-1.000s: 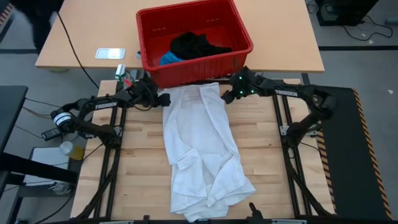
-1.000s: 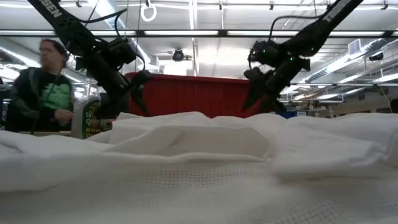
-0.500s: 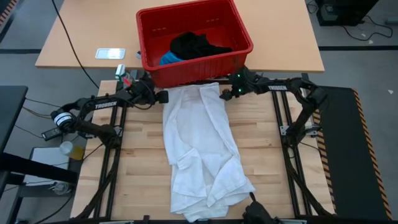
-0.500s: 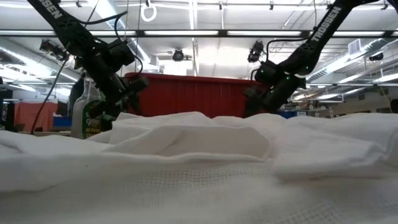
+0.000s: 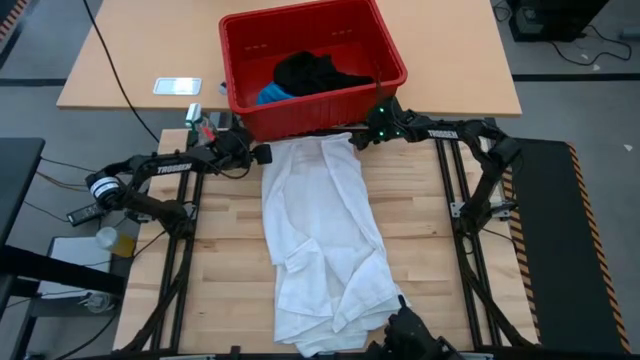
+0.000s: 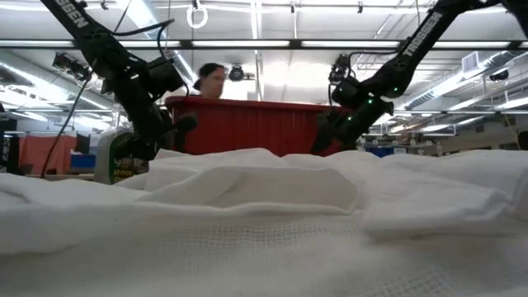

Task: Fold laundry
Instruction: Fold the white polo shirt

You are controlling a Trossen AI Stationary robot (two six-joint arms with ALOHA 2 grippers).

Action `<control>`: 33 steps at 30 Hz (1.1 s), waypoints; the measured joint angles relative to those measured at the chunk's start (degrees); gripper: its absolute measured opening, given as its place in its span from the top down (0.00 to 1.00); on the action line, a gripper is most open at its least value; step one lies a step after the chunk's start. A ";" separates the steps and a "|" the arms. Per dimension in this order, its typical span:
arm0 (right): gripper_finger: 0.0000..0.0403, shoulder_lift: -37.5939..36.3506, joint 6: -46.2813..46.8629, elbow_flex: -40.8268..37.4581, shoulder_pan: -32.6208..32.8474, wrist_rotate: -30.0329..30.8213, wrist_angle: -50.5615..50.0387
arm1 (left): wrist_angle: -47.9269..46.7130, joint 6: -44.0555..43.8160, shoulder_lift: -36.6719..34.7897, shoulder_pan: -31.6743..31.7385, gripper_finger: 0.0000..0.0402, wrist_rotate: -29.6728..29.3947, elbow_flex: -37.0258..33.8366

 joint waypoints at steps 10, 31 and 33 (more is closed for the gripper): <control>0.21 3.73 -1.25 2.84 -0.20 1.60 -0.06 | 2.93 -3.65 7.52 -0.12 0.31 3.37 -0.03; 0.27 8.34 -1.03 3.92 -0.36 -1.87 1.47 | 16.82 -3.51 15.00 -0.08 0.40 2.21 0.02; 0.29 8.44 -1.01 5.04 -0.31 -1.85 -0.66 | 17.01 -3.49 15.05 -0.04 0.43 2.48 0.02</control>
